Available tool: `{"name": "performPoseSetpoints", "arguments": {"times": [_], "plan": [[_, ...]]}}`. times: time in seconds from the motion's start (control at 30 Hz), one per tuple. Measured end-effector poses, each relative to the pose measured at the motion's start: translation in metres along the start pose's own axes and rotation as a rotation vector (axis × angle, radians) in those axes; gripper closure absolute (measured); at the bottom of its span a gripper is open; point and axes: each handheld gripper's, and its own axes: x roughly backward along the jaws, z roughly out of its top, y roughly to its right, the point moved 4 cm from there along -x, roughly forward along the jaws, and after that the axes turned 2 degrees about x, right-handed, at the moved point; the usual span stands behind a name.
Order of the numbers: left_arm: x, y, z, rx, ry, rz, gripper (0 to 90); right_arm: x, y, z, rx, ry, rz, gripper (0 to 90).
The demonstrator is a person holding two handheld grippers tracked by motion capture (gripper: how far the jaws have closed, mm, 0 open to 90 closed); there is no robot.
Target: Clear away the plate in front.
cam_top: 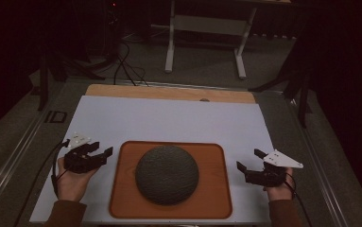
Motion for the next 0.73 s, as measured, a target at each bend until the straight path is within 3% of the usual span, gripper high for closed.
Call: {"name": "performPoseSetpoints", "arguments": {"times": [0.17,0.43,0.53,0.73], "plan": [[0.009,-0.02,0.0,-0.032,0.032,0.06,38.9,0.001,0.0,0.001,0.0,0.006,0.0,13.5],[0.019,-0.047,-0.007,-0.05,0.06,0.152,30.4,0.002,0.001,0.001,0.003,0.022,0.001,13.3],[0.02,-0.046,-0.013,-0.029,0.055,0.148,29.1,0.001,0.001,0.001,0.007,0.024,-0.001,13.2],[0.02,-0.032,-0.016,-0.077,0.048,0.144,28.1,0.002,0.002,0.001,0.008,0.031,-0.013,12.8]]}}
